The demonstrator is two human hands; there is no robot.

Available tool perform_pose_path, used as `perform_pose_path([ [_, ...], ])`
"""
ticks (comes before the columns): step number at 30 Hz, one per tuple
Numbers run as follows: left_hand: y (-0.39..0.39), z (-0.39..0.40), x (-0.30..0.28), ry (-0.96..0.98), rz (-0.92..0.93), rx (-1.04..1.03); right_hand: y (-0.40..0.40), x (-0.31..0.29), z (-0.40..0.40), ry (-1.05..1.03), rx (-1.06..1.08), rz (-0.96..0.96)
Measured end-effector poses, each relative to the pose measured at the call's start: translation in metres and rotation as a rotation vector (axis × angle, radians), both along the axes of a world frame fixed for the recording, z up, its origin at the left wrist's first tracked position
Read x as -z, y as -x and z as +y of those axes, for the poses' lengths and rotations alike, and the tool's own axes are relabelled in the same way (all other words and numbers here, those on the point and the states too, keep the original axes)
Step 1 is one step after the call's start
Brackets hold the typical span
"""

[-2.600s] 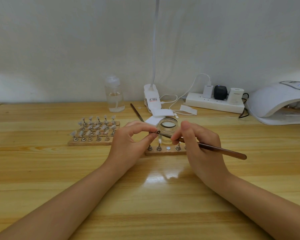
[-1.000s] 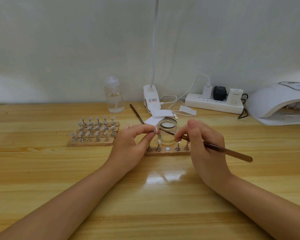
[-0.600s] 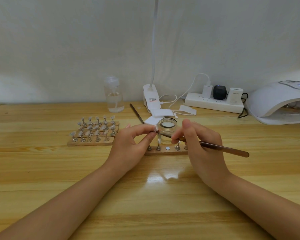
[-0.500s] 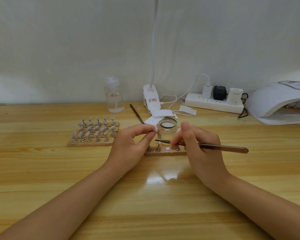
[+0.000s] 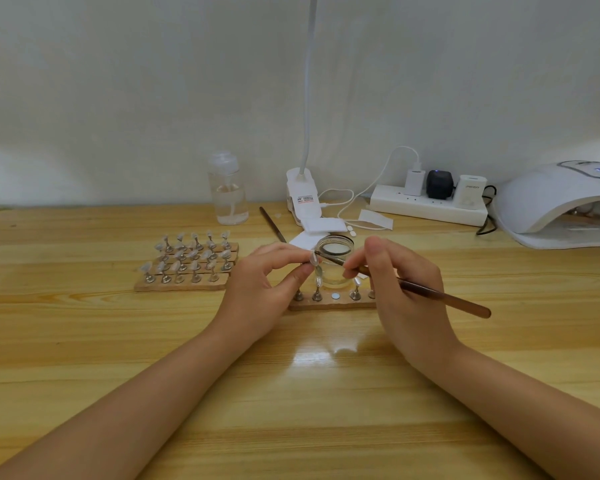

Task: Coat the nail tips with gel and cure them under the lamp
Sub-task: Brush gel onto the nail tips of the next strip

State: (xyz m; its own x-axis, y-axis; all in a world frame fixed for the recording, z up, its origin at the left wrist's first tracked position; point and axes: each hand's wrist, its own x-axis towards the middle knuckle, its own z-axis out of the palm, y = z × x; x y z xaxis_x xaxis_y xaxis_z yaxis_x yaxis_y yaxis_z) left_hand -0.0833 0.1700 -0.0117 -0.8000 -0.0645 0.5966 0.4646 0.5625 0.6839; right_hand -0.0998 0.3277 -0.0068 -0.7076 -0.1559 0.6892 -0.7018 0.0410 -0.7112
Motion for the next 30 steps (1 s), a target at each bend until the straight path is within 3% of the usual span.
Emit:
perform_pose_path([
  [10,-0.0004,-0.0004,-0.0006,-0.063,-0.052,-0.023,-0.0016,0.0014,-0.0001,0.044,-0.019,0.018],
  [17,-0.0006,0.0002,-0.0001,-0.039,-0.016,-0.023,0.0017,0.0016,-0.0007,-0.034,0.018,0.039],
  [30,0.0005,-0.0004,0.0008,-0.038,-0.003,-0.002,-0.0008,0.0026,0.0002,0.061,-0.048,-0.012],
])
